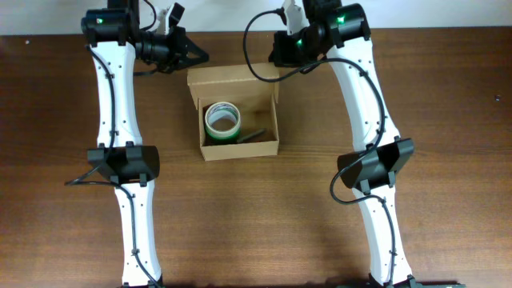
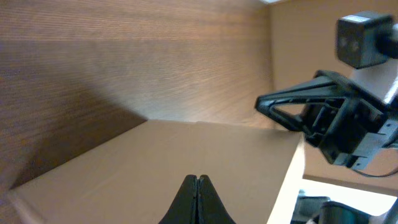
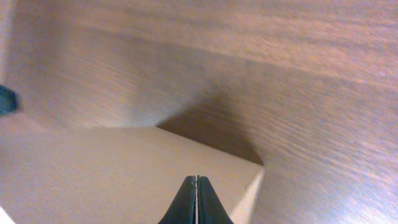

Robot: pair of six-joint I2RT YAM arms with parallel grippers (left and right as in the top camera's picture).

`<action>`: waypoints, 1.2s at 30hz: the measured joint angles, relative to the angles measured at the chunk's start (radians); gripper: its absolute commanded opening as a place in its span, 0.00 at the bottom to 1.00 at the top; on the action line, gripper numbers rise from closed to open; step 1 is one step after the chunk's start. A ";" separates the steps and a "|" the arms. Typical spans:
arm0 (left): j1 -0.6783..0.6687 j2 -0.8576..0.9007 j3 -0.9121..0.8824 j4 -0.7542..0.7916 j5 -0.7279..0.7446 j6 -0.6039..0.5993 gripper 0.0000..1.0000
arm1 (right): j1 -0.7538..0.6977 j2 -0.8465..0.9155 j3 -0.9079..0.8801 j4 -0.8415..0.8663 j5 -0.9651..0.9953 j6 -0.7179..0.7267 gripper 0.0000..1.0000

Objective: Pack container
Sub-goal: 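Fold the lid down over the box with both grippers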

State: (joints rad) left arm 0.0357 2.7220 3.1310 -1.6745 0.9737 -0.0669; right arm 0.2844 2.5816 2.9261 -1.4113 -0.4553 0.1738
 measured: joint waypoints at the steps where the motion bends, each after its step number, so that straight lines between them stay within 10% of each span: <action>1: 0.000 -0.010 0.000 -0.008 -0.024 0.008 0.02 | 0.009 -0.002 0.003 -0.026 0.034 -0.016 0.04; 24: -0.177 -0.423 -0.037 -0.012 -0.702 0.017 0.01 | 0.163 -0.297 0.000 -0.281 0.456 -0.105 0.04; 36: -0.181 -1.037 -0.592 0.023 -0.989 -0.030 0.02 | 0.145 -0.811 -0.505 -0.230 0.520 -0.098 0.04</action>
State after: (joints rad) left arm -0.1455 1.6848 2.5393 -1.6512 -0.0154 -0.0967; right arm 0.4290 1.7702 2.4214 -1.6409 0.0650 0.0761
